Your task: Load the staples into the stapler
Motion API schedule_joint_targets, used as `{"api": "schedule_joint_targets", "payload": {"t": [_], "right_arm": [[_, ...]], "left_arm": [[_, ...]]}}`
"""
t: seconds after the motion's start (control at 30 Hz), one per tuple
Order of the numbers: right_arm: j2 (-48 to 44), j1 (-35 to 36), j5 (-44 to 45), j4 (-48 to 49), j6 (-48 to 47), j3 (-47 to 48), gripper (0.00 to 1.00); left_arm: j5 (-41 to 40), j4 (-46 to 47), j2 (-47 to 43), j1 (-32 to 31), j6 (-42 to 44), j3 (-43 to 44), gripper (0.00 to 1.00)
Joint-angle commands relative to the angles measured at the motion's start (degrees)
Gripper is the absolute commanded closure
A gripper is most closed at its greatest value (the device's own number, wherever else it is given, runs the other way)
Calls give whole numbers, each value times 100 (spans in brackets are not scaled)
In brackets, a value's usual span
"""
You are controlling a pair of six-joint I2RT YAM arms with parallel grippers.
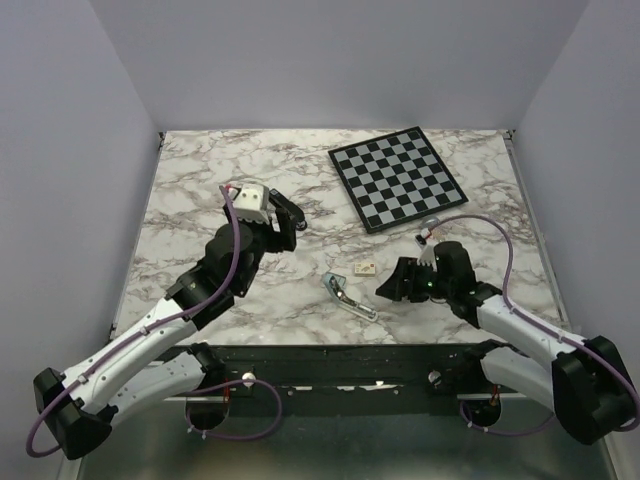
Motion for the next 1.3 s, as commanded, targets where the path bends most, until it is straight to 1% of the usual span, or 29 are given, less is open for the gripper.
{"api": "schedule_joint_targets", "payload": {"t": [0.0, 0.1, 0.17, 0.23, 0.33, 0.37, 0.4, 0.47, 0.5, 0.53, 0.6, 0.77, 0.9, 1.1, 1.2, 1.27], "right_arm": [[-314, 522, 778, -830, -954, 664, 26], [-183, 777, 796, -1076, -1358, 1121, 25], [72, 978, 822, -1286, -1586, 1367, 25], [370, 1137, 840, -1410, -1745, 1701, 25], [713, 1506, 989, -1726, -1992, 2123, 26], [940, 1725, 1042, -1849, -2131, 2228, 26], [1047, 1840, 1268, -1920, -2168, 2316, 26], [1380, 2138, 1445, -2130, -2343, 2607, 28], [1504, 2235, 1664, -2175, -2379, 2694, 29], [1618, 2315, 1710, -2262, -2431, 2869, 32], [1934, 2500, 1884, -2377, -2589, 3011, 34], [2419, 2939, 2131, -2500, -2827, 3371, 42], [2656, 3062, 2307, -2483, -2836, 3486, 46], [2832, 3168, 2343, -2360, -2932, 3539, 52], [2885, 3203, 2343, -2298, -2941, 3539, 57], [2911, 3238, 2352, -2289, -2968, 3565, 62]], "left_arm": [[781, -267, 212, 631, 525, 581, 15], [1018, -277, 379, 940, 639, 845, 9], [1106, -224, 476, 1256, 692, 968, 4], [1264, -31, 520, 1580, 684, 968, 1], [1440, 294, 538, 1907, 675, 820, 1], [1502, 373, 538, 2108, 675, 654, 1], [1520, 479, 529, 2179, 684, 565, 1], [1642, 471, 468, 2363, 666, 328, 1], [1686, 471, 441, 2399, 640, 292, 1], [1661, 480, 363, 2408, 657, 274, 1], [1573, 672, 257, 2409, 841, 160, 1], [985, 734, -7, 2408, 1158, -15, 1], [861, 866, -121, 2409, 1255, -121, 1], [896, 875, -130, 2400, 1264, -130, 1], [904, 884, -121, 2400, 1264, -139, 1], [913, 901, -113, 2400, 1264, -148, 1]]}}
